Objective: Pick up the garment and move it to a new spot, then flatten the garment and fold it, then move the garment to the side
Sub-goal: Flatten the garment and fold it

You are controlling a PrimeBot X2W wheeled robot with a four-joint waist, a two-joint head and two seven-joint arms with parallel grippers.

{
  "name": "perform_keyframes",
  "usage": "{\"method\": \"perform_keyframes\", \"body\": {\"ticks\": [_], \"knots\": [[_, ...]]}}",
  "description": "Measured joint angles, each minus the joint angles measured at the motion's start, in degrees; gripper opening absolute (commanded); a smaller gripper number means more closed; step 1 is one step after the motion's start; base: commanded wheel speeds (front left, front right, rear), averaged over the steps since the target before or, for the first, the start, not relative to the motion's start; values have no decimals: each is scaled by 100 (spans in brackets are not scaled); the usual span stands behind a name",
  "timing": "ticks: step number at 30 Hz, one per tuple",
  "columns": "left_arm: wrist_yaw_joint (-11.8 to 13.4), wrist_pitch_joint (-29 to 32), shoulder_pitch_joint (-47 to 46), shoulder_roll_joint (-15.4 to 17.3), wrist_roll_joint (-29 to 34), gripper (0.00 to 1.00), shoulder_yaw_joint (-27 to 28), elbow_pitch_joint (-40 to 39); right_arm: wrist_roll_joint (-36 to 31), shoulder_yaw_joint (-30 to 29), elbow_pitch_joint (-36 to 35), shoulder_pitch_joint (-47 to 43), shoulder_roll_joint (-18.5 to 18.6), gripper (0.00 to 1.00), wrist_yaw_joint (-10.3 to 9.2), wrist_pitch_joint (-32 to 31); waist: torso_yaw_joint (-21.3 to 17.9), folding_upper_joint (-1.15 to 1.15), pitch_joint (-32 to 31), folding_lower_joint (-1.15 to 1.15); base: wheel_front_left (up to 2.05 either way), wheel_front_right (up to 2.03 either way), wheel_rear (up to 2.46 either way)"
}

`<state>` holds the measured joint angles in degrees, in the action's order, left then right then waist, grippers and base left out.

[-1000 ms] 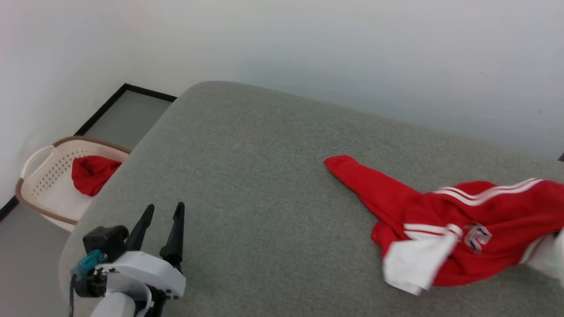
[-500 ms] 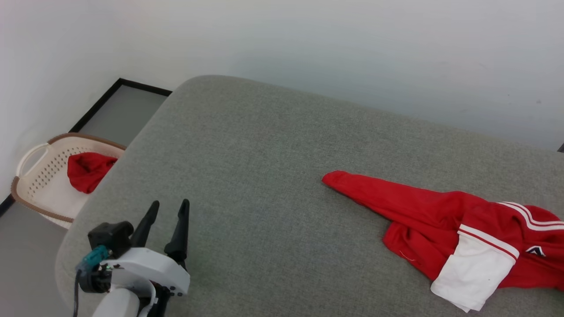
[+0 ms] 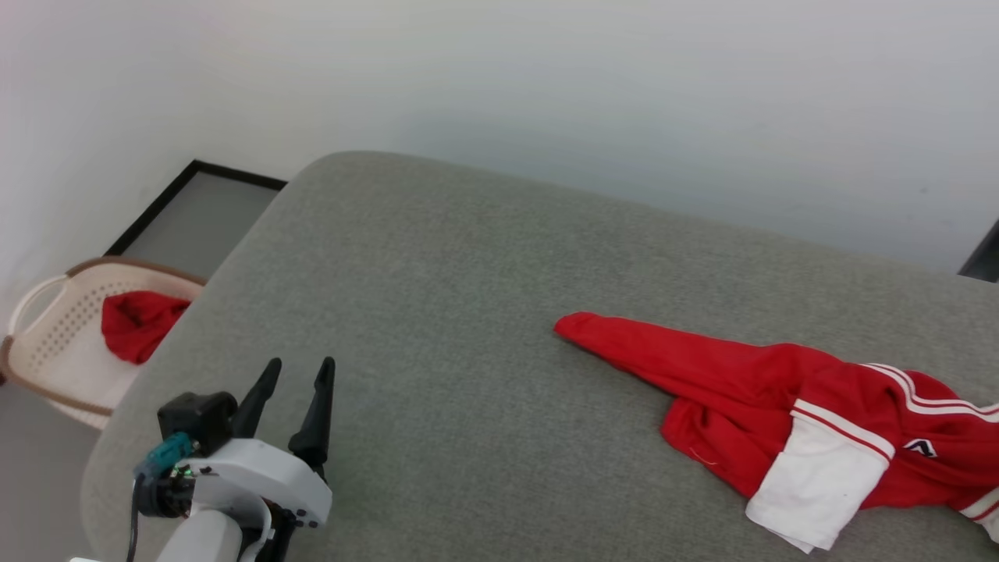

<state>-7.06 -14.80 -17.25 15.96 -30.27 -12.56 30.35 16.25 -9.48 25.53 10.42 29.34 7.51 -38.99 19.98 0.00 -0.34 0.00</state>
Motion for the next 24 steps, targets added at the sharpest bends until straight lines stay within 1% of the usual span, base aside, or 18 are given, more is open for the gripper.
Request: {"method": "perform_keyframes", "body": {"ticks": [3, 6, 10, 13, 17, 21, 24], "knots": [[0, 15, 35, 40, -1, 100, -24, -44, 88, 146, -261, 69, 33, 100, 1, 25, -102, 0, -62, 0, 0, 0, 0], [1, 52, 94, 77, -3, 100, -56, -114, 126, 293, -650, 48, 57, 100, 0, 220, -232, 0, -123, 0, 0, 0, 0], [27, 68, 119, 120, -8, 100, -53, -274, 74, 506, -1283, -51, 49, 100, 1, 868, -446, 0, -184, 0, 0, 0, 0], [54, 99, 135, 120, -11, 100, -64, -424, -162, 712, -1686, -185, 33, 100, 1, 1594, -626, 0, -206, 0, 0, 0, 0], [103, 116, 200, 163, -35, 100, -44, -576, -579, 748, -1974, -275, -219, 100, 1, 2611, -874, 0, -216, 0, 0, 0, 0], [151, 153, 215, 196, -49, 100, -49, -723, -939, 764, -1976, -338, -582, 100, 1, 3329, -1121, 0, -207, 0, 0, 0, 0], [159, 220, 231, 237, -60, 100, -53, -808, -1143, 606, -1947, -321, -815, 100, 1, 3780, -1314, 0, -189, 0, 0, 0, 0]]}}
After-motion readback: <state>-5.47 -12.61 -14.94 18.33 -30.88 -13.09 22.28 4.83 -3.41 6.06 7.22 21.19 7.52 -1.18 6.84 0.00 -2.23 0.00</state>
